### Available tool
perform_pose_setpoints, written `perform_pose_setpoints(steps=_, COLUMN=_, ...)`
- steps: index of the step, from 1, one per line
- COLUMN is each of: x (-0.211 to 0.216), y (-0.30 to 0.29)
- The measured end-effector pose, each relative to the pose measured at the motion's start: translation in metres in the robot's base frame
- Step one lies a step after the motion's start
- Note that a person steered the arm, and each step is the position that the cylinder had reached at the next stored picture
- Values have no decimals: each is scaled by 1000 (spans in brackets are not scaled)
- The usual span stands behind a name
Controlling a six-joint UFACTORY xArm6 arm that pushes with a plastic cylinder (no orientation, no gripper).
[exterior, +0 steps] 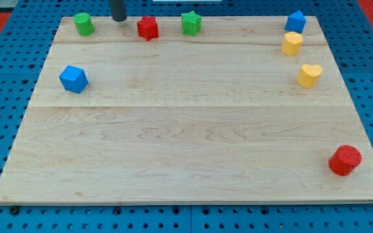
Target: Push the red star towards the center of the board
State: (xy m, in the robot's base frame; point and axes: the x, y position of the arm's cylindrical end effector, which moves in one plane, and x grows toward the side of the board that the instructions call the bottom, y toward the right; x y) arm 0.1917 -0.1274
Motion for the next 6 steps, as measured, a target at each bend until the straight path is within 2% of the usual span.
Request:
perform_pose_setpoints(steps=1, x=0, y=35)
perform_pose_setpoints(steps=3, x=7, y=44)
perform_pose_setpoints(steps=6, x=86, y=42)
